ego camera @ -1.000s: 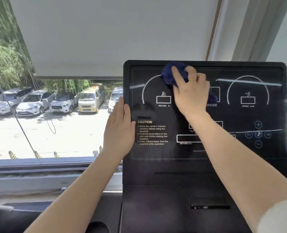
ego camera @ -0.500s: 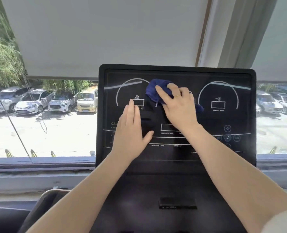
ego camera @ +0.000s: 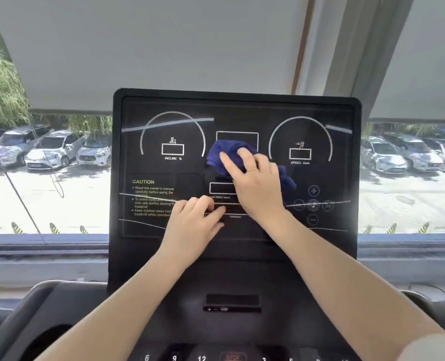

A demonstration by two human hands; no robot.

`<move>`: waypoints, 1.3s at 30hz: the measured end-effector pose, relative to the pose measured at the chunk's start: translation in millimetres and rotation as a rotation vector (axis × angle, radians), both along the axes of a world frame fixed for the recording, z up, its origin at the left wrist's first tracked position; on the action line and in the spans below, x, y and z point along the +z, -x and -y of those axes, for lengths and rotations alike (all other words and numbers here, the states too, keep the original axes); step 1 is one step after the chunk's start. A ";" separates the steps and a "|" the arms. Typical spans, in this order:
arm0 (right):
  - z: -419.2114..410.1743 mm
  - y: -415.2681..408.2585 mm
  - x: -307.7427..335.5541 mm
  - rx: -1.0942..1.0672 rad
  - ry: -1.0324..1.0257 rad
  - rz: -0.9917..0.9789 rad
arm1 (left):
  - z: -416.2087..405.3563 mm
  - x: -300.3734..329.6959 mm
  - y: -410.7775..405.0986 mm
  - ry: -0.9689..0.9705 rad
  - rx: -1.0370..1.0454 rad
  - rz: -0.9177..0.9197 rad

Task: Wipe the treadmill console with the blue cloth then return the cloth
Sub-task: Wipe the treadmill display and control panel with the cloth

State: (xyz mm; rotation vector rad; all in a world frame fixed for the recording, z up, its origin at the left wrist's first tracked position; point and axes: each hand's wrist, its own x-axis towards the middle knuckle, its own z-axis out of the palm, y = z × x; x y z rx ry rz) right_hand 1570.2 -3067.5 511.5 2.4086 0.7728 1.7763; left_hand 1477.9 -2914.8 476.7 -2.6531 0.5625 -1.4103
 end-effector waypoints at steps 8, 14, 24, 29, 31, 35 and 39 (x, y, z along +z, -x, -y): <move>92.1 -23.1 36.7 -0.156 -0.308 -0.068 | 8.6 -14.1 5.5 0.010 0.075 -0.096; 27.9 3.4 -11.5 0.001 -0.071 0.023 | 8.9 -19.4 8.1 -0.009 0.093 -0.107; 98.4 -23.4 22.3 -0.169 -0.270 0.030 | 18.2 -22.3 10.1 0.032 0.199 -0.270; 51.0 -0.4 -17.7 0.026 -0.009 0.054 | 18.3 -20.8 8.4 0.020 0.211 -0.289; 64.2 -5.8 -13.2 0.106 0.145 0.067 | 19.3 -19.4 9.3 0.001 0.229 -0.302; 119.6 -35.6 35.8 -0.040 -0.116 0.040 | 22.4 -17.1 11.7 0.006 0.262 -0.317; 122.8 -31.5 46.8 -0.157 -0.422 -0.085 | 28.7 -13.8 15.4 0.044 0.276 -0.328</move>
